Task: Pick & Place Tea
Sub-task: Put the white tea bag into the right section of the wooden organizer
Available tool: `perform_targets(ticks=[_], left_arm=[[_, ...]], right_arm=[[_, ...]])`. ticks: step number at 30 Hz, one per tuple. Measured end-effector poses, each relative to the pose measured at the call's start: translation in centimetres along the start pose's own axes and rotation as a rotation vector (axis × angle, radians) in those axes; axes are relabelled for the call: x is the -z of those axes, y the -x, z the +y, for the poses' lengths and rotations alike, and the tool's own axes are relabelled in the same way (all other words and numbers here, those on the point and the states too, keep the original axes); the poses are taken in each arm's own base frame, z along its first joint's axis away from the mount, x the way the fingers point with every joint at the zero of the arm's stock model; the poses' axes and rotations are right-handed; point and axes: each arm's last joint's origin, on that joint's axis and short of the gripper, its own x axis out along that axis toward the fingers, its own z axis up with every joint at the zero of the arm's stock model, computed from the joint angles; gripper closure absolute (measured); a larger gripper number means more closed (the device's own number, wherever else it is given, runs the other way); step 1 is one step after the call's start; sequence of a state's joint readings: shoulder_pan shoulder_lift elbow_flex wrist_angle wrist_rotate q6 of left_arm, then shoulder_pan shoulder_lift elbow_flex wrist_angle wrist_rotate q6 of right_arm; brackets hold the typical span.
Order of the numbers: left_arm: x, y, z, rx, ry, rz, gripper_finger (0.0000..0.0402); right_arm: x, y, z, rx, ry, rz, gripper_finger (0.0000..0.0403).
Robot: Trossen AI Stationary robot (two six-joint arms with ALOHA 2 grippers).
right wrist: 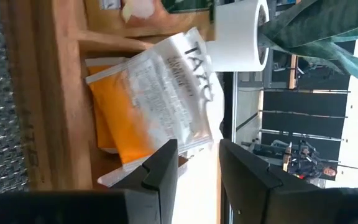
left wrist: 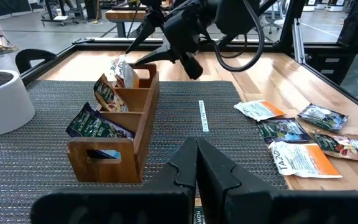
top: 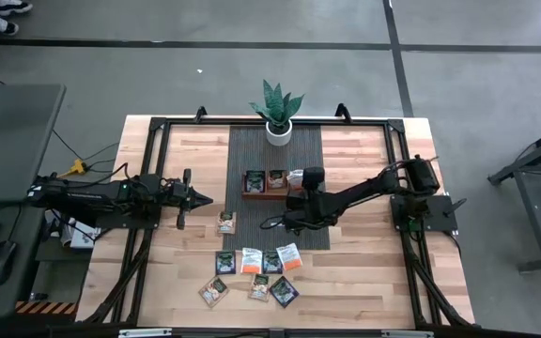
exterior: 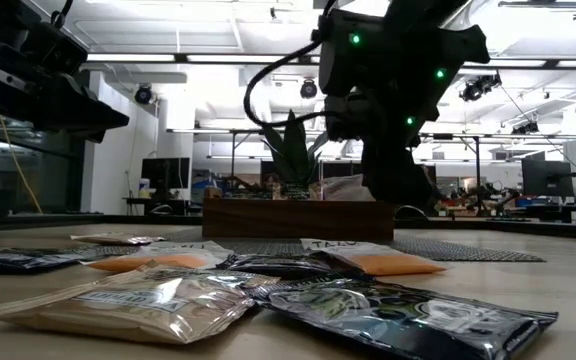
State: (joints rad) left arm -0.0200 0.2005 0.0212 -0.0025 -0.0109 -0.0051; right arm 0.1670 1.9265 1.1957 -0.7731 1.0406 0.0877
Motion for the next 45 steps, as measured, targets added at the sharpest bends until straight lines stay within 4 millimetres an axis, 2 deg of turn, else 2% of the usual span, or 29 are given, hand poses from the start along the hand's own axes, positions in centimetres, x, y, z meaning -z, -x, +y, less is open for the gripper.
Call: perform_targets(ticks=[10, 18, 23, 29, 45], left_arm=[[0.0, 0.0, 0.0, -0.001, 0.000, 0.001, 0.0401], [0.0, 0.0, 0.0, 0.000, 0.000, 0.000, 0.0401], [0.0, 0.0, 0.0, 0.000, 0.000, 0.001, 0.0401], [0.0, 0.0, 0.0, 0.000, 0.000, 0.000, 0.0401], [0.0, 0.0, 0.0, 0.000, 0.000, 0.001, 0.0401]], right_arm=[[0.5, 3.0, -1.4, -0.054, -0.083, -0.064, 0.0288], [0.9, 6.5, 0.5, -0.337, -0.100, -0.116, 0.0288], [0.5, 8.0, 1.7, -0.558, -0.109, -0.158, 0.0288], [-0.2, 8.5, 2.2, -0.737, -0.111, -0.207, 0.0288], [-3.4, 8.9, 3.8, -0.875, 0.012, -0.279, 0.0288]])
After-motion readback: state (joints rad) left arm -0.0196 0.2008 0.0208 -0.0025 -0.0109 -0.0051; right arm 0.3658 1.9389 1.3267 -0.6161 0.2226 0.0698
